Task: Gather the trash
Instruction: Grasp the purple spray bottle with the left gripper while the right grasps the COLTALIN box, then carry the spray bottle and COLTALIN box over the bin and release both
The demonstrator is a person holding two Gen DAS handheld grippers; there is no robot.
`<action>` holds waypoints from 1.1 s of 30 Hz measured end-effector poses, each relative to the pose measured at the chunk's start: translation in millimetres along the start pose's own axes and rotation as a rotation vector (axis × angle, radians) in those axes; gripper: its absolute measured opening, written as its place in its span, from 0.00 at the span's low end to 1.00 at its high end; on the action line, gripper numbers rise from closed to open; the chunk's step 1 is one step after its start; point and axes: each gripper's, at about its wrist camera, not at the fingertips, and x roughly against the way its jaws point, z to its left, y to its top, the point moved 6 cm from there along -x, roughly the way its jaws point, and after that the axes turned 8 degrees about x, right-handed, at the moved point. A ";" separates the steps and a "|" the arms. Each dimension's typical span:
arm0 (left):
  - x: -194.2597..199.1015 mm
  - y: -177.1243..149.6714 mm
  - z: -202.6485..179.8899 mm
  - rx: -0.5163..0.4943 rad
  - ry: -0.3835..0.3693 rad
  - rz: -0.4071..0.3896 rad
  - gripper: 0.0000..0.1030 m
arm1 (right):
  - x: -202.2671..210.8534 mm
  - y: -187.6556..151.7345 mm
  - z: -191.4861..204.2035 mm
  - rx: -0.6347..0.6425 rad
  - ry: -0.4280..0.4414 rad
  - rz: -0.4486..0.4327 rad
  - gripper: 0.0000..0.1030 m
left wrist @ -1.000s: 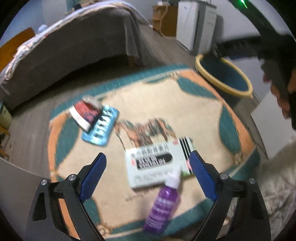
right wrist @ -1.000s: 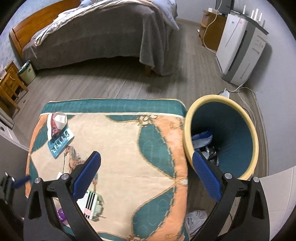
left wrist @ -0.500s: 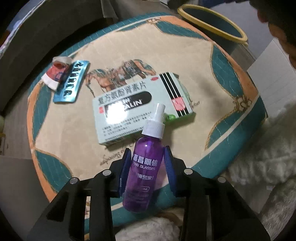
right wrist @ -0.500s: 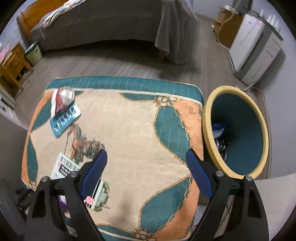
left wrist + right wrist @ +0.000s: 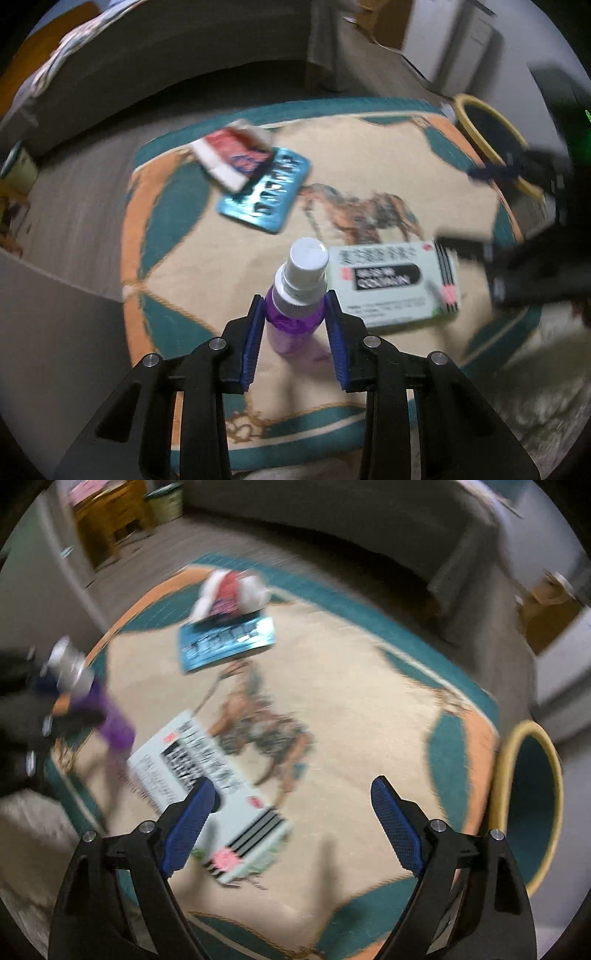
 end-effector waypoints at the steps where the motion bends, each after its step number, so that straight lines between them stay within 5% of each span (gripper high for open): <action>1: -0.6 1.7 7.4 0.025 0.002 -0.004 0.34 | -5.2 -0.2 8.3 0.022 0.028 0.017 0.83; 8: -6.5 12.8 30.2 0.095 -0.012 -0.020 0.33 | -27.8 -3.6 50.2 0.184 0.121 0.073 0.94; 15: -23.2 23.2 43.7 0.119 -0.003 -0.006 0.33 | -55.2 -4.7 66.1 0.278 0.080 0.134 0.94; 20: -32.5 23.4 46.9 0.118 0.006 0.016 0.33 | -56.8 8.0 68.3 0.244 0.115 0.112 0.76; 25: -31.8 23.7 44.2 0.109 0.003 0.012 0.33 | -49.4 13.7 71.4 0.265 0.089 0.083 0.73; 33: -14.5 32.1 38.1 0.089 0.014 -0.056 0.33 | -23.7 23.1 38.9 0.107 0.068 0.010 0.72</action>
